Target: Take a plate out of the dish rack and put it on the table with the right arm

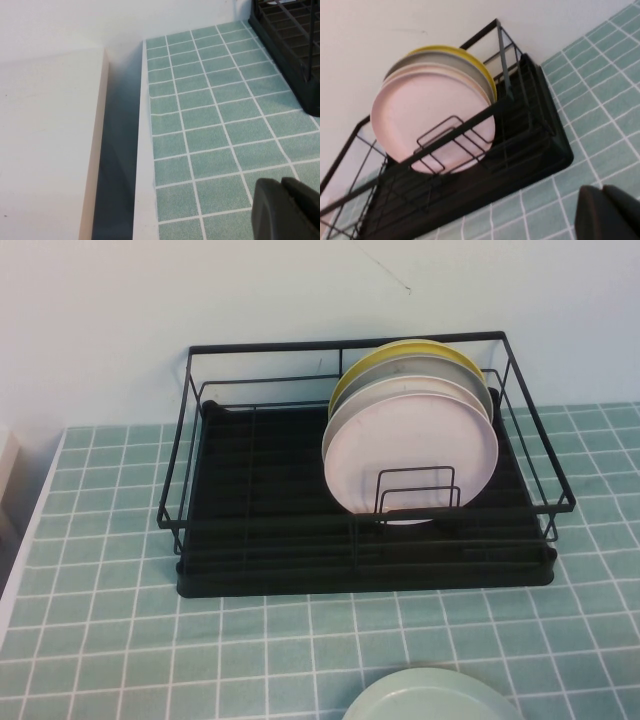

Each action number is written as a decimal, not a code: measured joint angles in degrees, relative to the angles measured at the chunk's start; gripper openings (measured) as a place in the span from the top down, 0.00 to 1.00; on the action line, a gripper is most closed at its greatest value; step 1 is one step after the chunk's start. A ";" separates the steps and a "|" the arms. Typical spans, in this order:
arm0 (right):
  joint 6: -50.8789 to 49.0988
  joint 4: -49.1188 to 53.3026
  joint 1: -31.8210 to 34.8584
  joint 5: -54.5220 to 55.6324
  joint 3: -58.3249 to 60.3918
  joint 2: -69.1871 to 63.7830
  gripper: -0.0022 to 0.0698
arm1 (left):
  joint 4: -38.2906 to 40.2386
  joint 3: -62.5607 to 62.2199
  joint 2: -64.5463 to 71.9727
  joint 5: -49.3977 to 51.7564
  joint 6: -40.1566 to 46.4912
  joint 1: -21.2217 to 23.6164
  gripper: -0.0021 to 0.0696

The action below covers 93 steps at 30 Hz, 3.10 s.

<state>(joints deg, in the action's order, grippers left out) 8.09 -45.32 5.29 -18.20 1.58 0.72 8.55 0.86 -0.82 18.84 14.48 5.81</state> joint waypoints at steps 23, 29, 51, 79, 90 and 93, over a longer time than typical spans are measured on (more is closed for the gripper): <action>69.55 1.98 -3.19 -35.86 -61.60 -58.67 0.97 | 0.00 0.00 0.00 0.00 0.00 0.00 0.98; 71.90 3.64 -10.28 -37.24 -73.71 -71.56 0.97 | 0.00 0.00 0.00 0.00 0.00 0.00 0.98; 73.53 20.00 -24.59 -28.10 -97.03 -107.89 0.43 | 0.00 0.00 0.00 0.00 0.00 0.00 0.98; 62.36 32.03 -24.94 -27.52 -103.06 -109.85 0.82 | 0.00 0.00 0.00 0.00 0.00 0.00 0.98; 31.22 35.20 -25.08 -44.00 -102.72 -84.89 0.83 | 0.09 0.00 0.00 0.00 0.00 0.00 0.98; 23.41 29.99 -25.08 -46.85 -97.29 -78.48 0.83 | 0.09 0.00 0.00 0.00 0.00 0.00 0.98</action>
<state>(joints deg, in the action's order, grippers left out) 31.50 -15.33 -19.79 -65.05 -95.71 -77.75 8.64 0.86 -0.82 18.84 14.48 5.81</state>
